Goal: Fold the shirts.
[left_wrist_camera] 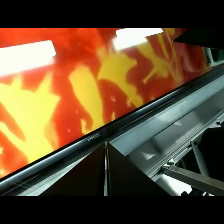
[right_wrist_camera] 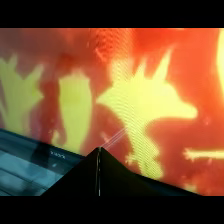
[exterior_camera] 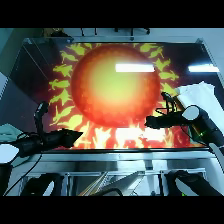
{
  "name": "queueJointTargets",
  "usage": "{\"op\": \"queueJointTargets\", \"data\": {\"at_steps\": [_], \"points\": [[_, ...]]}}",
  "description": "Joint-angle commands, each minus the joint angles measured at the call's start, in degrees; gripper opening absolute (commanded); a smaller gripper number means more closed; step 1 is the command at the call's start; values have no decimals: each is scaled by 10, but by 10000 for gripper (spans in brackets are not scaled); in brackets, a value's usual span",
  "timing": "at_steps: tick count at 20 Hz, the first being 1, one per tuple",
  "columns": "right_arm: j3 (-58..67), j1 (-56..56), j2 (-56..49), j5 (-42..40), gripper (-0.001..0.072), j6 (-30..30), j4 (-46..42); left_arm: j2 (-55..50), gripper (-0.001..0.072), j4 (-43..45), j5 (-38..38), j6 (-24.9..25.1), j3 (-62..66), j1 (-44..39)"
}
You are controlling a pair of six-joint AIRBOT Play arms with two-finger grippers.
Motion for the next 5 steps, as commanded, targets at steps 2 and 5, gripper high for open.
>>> {"op": "queueJointTargets", "data": {"at_steps": [2, 5], "points": [[-20, 12, 1, -15, 20, -3, 0, 38, 16, 0, 24, -6, -13, -4], [-20, 12, 1, -15, 20, -3, 0, 39, 16, 0, 23, -6, -13, -4]]}}
